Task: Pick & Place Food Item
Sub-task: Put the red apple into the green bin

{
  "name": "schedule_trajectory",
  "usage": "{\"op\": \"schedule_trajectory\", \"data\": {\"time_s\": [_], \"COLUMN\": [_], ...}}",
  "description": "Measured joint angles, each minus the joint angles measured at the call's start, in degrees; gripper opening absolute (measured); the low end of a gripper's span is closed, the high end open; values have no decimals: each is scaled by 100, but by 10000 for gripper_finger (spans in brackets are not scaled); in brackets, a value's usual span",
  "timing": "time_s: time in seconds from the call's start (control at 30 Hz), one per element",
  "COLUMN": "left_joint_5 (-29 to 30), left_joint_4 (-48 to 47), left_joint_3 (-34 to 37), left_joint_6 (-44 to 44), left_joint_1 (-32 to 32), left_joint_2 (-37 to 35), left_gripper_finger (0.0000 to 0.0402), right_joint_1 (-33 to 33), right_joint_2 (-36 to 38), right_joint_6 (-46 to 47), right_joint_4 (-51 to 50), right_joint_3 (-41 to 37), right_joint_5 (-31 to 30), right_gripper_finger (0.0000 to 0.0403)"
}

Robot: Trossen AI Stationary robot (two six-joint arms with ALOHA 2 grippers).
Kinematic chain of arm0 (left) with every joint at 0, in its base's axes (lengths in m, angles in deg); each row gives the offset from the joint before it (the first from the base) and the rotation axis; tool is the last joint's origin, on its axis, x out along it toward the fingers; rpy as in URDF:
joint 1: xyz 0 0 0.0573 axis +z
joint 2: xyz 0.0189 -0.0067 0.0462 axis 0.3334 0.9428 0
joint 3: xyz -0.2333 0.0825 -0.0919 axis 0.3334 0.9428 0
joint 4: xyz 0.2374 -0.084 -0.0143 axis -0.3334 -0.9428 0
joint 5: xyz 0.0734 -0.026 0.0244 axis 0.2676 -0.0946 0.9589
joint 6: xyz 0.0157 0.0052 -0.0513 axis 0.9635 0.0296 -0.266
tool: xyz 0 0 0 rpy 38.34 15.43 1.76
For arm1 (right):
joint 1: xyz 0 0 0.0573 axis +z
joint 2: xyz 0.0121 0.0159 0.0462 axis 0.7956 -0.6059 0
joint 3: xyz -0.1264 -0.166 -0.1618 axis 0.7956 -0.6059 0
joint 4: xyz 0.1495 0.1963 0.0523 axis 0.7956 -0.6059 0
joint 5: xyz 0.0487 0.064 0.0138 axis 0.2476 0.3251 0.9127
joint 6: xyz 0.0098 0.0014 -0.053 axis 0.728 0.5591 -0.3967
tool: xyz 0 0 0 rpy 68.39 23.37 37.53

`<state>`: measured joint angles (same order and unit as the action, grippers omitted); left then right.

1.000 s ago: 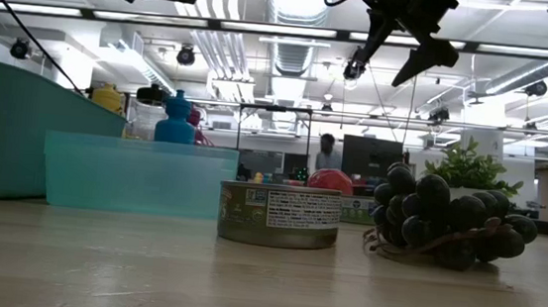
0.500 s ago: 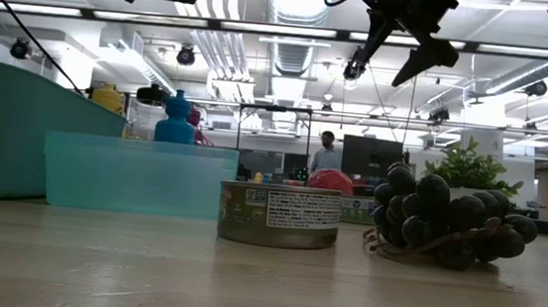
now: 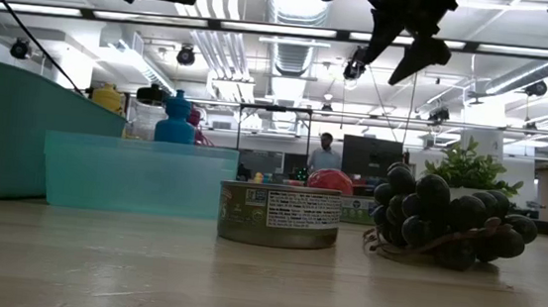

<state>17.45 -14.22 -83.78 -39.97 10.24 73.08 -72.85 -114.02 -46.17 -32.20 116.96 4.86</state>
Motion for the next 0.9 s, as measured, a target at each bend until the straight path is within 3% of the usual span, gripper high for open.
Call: {"op": "schedule_trajectory", "data": {"time_s": [0.37, 0.63, 0.9], "left_joint_5": [0, 0, 0], "left_joint_4": [1, 1, -46], "left_joint_3": [-3, -4, -4], "left_joint_6": [-1, -2, -15], "left_joint_1": [-4, -4, -2], "left_joint_2": [0, 0, 0], "left_gripper_finger": [230, 230, 230], "right_joint_1": [0, 0, 120], "right_joint_2": [0, -57, -278], "right_joint_6": [-338, -1439, -1650], "right_joint_4": [71, 1136, 1825], "right_joint_3": [-1, -2, 0], "right_joint_5": [-5, -7, 59], "right_gripper_finger": [378, 378, 378]}}
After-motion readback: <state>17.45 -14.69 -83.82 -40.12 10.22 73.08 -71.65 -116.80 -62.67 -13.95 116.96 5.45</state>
